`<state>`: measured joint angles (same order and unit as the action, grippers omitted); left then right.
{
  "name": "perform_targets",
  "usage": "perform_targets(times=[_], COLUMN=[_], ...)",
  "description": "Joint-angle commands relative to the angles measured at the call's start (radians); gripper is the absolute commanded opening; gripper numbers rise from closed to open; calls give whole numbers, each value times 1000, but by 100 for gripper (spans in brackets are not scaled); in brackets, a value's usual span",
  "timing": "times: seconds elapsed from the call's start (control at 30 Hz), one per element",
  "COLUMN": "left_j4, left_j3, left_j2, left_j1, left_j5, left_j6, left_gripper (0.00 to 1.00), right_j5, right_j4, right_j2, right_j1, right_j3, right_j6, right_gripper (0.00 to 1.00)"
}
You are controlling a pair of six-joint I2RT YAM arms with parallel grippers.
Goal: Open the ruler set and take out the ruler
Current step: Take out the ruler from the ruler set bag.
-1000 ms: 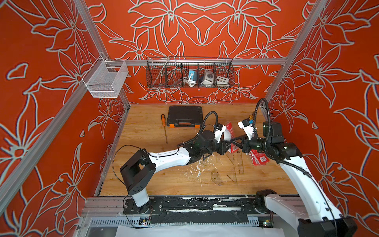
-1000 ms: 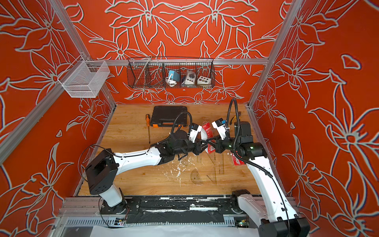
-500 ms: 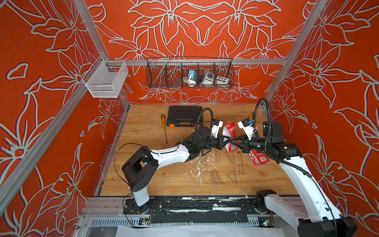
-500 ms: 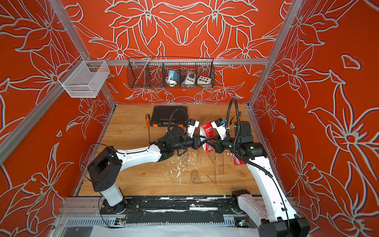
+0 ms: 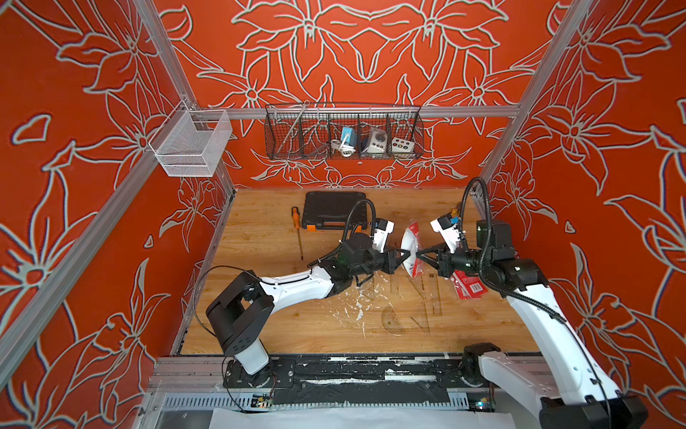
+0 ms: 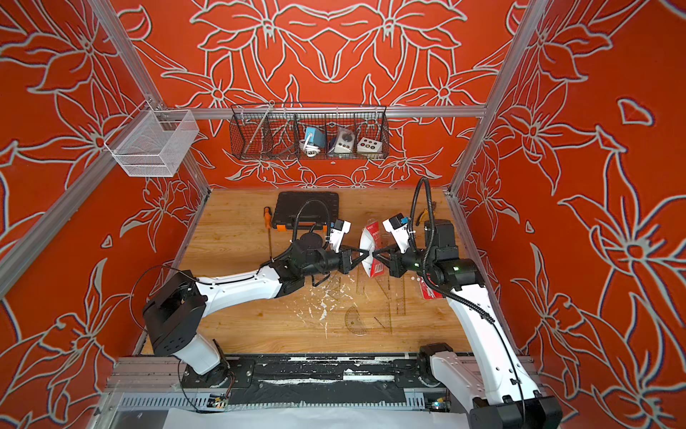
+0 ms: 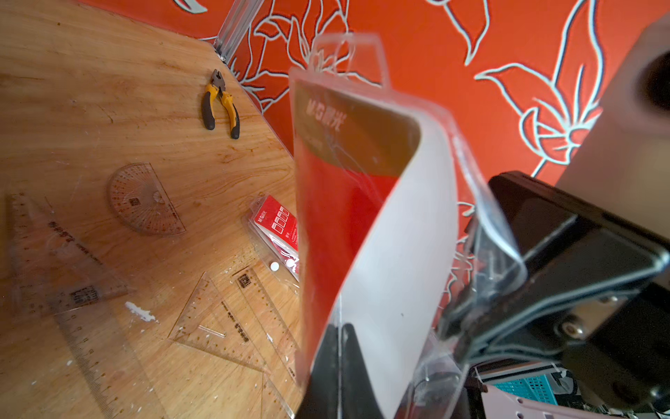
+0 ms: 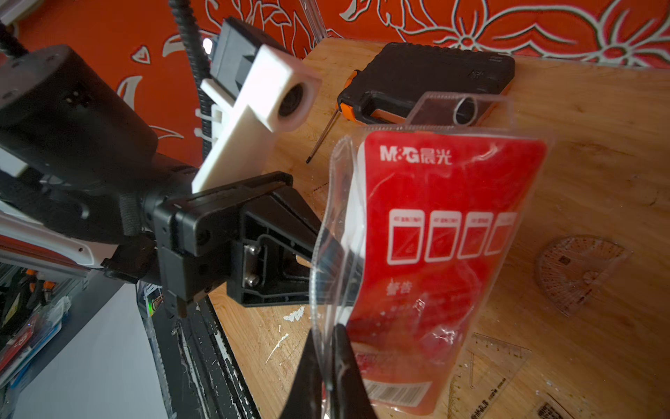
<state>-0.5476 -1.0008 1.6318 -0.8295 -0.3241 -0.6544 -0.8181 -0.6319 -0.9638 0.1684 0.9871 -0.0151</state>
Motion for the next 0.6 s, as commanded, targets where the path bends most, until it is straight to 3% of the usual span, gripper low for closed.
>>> perform_targets(times=[0.0,0.2,0.57], left_j4=[24,57,179], left_j3=[1,18,85], left_j2=[-47,-119,-332], left_j1=[10,10,59], left_j5=[21,67,98], left_j6=[14,26,66], left_gripper=[0,0,0], right_j5=[55,155,227], right_j4=[68,138,192], right_j2=[22,16,-22], right_j1=[3,5,4], right_j3=[-16,-63,-117], right_j6=[21,55,67], right_gripper=[0,0,0])
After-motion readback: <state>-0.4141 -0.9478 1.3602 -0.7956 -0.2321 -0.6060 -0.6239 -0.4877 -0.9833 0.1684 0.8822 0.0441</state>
